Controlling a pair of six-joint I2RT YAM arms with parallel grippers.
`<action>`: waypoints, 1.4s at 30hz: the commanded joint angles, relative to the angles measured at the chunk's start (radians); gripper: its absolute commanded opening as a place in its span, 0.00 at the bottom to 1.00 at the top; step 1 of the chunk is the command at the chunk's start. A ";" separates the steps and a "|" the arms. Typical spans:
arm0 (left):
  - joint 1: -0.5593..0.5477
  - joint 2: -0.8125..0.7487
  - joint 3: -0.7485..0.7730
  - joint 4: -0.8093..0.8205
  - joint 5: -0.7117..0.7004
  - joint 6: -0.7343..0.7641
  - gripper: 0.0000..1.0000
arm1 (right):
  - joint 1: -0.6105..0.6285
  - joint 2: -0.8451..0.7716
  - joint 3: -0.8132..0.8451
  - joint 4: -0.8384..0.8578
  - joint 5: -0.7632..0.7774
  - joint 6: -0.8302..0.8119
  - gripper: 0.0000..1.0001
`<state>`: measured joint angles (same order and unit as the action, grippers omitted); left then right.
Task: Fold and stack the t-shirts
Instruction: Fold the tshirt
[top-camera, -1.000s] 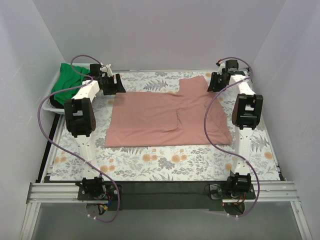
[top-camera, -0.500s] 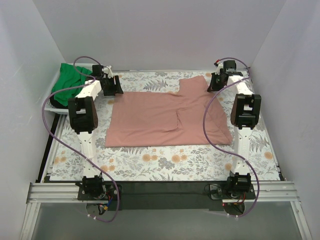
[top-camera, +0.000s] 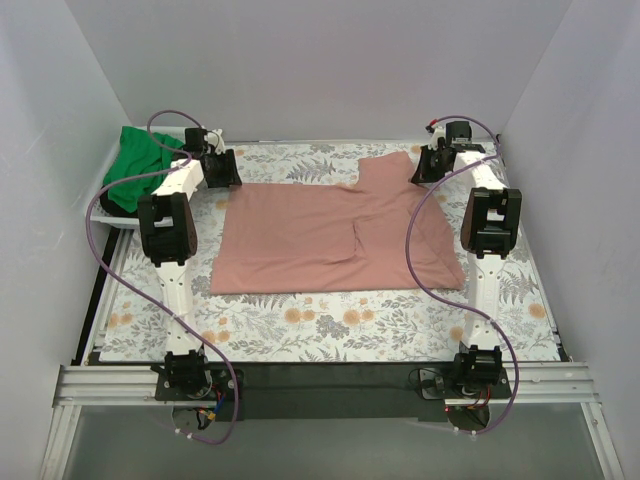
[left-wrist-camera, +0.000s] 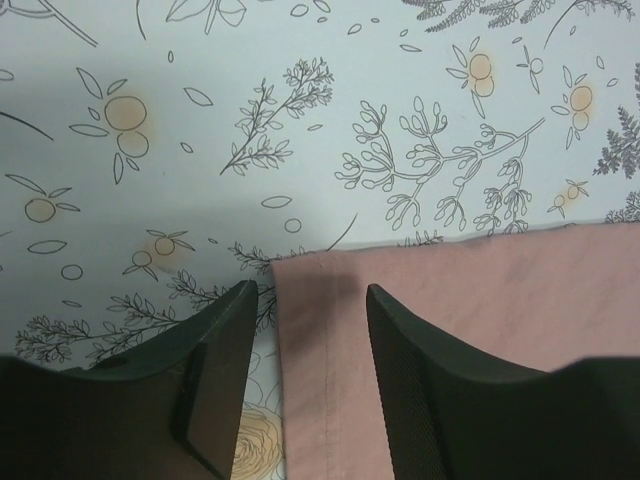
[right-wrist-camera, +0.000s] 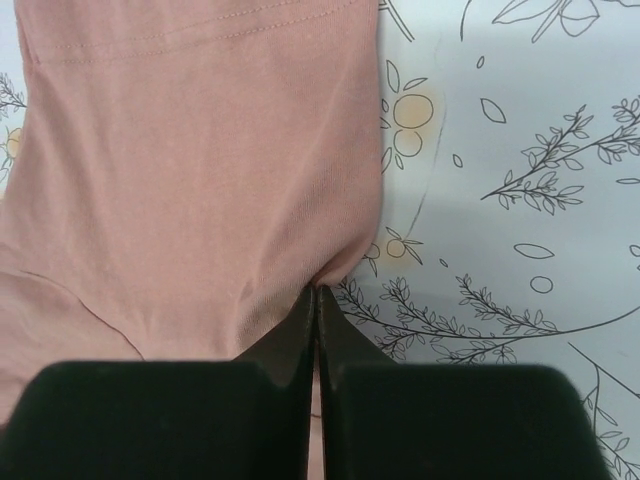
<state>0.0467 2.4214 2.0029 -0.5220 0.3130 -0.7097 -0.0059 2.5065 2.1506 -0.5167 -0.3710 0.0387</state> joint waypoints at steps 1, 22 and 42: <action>-0.007 0.018 0.020 -0.012 0.000 0.026 0.45 | 0.004 -0.014 0.017 0.049 -0.042 0.009 0.01; -0.010 -0.079 -0.012 0.048 0.055 0.012 0.00 | -0.037 -0.155 -0.049 0.081 -0.062 -0.005 0.01; 0.002 -0.202 -0.111 0.131 0.075 0.010 0.00 | -0.062 -0.216 -0.092 0.073 -0.105 -0.034 0.01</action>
<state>0.0414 2.3489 1.8988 -0.4217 0.3611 -0.7006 -0.0624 2.3436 2.0521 -0.4637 -0.4515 0.0193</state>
